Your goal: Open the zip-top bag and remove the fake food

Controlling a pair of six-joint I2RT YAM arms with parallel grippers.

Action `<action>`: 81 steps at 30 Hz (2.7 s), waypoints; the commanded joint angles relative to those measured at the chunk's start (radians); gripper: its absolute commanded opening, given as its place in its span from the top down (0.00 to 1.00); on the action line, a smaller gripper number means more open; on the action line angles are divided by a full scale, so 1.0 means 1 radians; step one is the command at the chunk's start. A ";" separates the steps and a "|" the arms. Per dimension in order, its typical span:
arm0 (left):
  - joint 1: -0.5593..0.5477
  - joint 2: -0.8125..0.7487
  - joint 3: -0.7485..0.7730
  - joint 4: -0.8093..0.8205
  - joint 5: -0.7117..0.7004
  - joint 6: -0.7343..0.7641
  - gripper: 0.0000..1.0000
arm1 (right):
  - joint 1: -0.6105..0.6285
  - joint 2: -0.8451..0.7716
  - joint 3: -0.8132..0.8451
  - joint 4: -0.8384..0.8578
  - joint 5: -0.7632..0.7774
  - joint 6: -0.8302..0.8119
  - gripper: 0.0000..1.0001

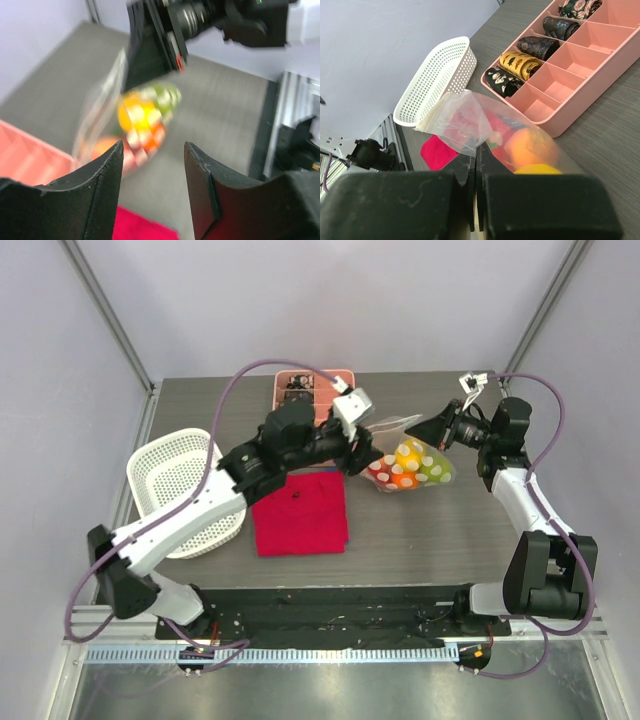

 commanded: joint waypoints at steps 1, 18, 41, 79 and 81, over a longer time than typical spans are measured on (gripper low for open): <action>0.046 0.193 0.193 -0.087 0.032 0.178 0.49 | 0.018 -0.025 0.051 0.006 -0.043 -0.044 0.98; 0.161 0.345 0.324 -0.040 0.174 0.144 0.54 | 0.033 -0.019 0.058 -0.035 -0.045 -0.087 0.99; 0.191 0.498 0.451 -0.102 0.182 0.110 0.66 | 0.052 -0.049 0.053 -0.041 -0.051 -0.090 0.99; 0.063 0.497 0.290 0.318 0.027 -0.697 1.00 | 0.216 -0.371 0.147 -1.051 0.897 0.045 0.31; 0.062 0.501 0.293 0.312 0.026 -0.695 1.00 | 0.262 -0.370 0.150 -1.057 0.955 0.028 0.31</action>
